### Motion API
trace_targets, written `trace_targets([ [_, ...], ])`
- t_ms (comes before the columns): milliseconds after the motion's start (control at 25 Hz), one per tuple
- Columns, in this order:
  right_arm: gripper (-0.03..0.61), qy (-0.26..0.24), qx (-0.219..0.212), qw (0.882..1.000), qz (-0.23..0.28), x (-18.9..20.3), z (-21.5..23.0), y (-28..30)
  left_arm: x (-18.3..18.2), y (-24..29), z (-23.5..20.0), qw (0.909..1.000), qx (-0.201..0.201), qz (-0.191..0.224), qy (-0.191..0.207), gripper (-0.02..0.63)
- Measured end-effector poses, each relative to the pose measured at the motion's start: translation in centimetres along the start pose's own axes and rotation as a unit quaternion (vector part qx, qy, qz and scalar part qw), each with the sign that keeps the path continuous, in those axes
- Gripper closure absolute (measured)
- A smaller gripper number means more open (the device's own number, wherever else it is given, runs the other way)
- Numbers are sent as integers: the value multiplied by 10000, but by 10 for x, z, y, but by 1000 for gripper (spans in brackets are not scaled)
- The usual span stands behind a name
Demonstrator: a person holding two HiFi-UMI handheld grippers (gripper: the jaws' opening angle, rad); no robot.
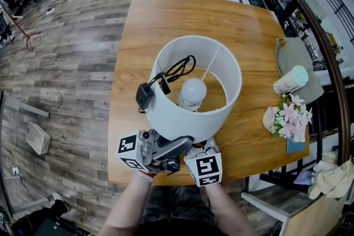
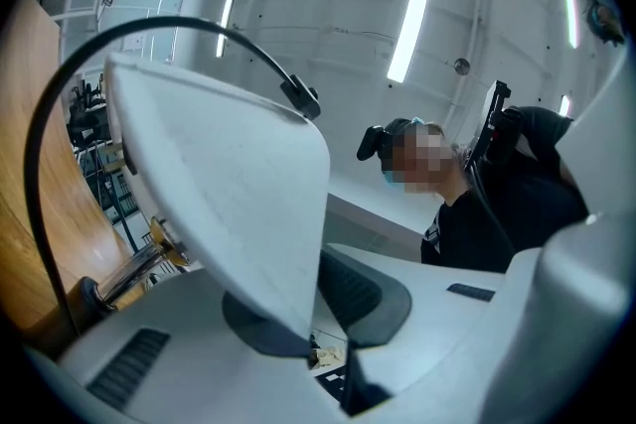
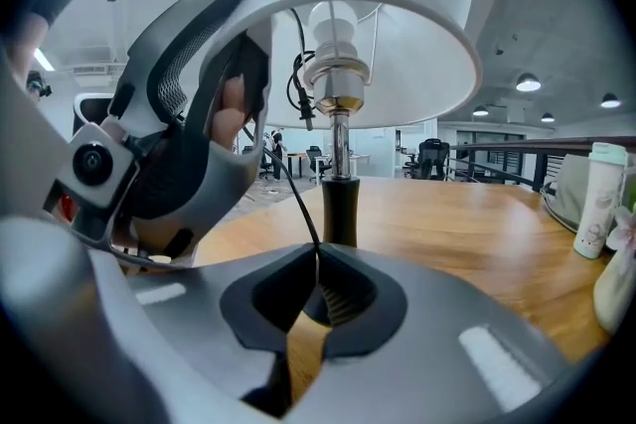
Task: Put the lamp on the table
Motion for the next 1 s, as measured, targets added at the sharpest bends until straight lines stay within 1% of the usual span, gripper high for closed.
trace_targets([
  [40, 571, 8, 2, 10000, 10, -1, -1, -1, 1, 0, 1, 10000, -4, -19, -3, 595],
  [320, 571, 130, 27, 9999, 18, -1, -3, -11, 2, -1, 3, 10000, -56, -51, -3, 589],
  [560, 571, 165, 94, 9998, 60, -4, -2, -17, 1, -1, 5, 9996, -229, -93, 98, 567],
  [640, 572, 178, 106, 9997, 98, -5, -2, -19, 3, -1, 6, 9993, -296, -192, 146, 561],
  [760, 572, 184, 89, 9997, 114, -5, -4, -20, 5, -1, 8, 9984, -368, -394, 192, 535],
  [1000, 572, 181, 92, 9997, 115, -4, -8, -22, 14, -6, 11, 9933, -617, -932, 294, 521],
])
Point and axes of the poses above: the fingertips, and each gripper's own axes: y forward along the fingers, z to its right, x out of its underside, the point moved 5 cm from there along -y, backward along the fingers, and after that the axes turned 14 degrees about x, right-handed, at the moved point
